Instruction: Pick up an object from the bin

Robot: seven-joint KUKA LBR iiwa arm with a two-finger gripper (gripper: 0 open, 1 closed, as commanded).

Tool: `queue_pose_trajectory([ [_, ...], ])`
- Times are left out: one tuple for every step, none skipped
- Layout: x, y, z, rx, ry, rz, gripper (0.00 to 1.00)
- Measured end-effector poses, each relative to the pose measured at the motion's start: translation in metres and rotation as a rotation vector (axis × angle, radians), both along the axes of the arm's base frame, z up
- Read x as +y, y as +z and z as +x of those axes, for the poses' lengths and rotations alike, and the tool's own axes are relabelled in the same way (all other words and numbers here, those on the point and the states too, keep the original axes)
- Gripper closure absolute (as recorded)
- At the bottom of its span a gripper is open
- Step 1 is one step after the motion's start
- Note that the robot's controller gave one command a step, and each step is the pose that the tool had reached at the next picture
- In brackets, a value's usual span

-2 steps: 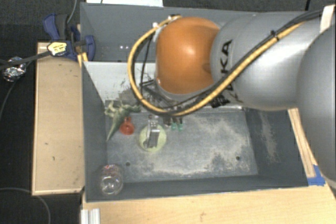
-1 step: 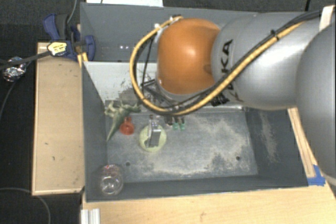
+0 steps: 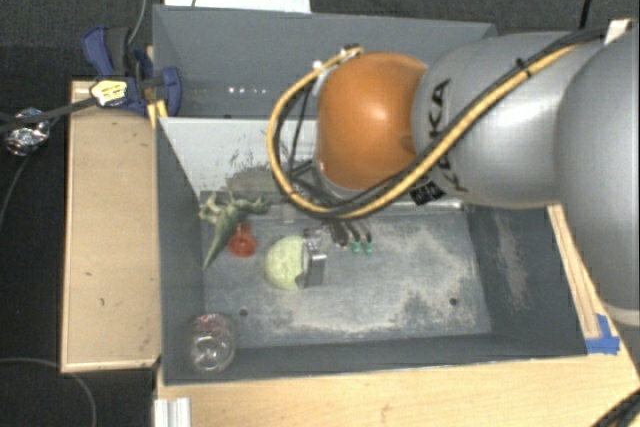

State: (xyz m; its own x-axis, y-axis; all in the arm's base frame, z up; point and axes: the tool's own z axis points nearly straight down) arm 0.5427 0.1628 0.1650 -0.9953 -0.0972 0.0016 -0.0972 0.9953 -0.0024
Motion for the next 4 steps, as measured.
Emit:
queue_pose_trajectory([
  [0.015, -0.007, 0.012, -0.012, 0.144, 0.006, 0.0],
  [-0.003, -0.053, 0.022, -0.009, 0.353, 0.004, 0.0],
  [-0.009, -0.082, 0.022, -0.013, 0.049, 0.009, 1.0],
  [-0.009, -0.082, 0.022, -0.013, 0.048, 0.009, 1.0],
])
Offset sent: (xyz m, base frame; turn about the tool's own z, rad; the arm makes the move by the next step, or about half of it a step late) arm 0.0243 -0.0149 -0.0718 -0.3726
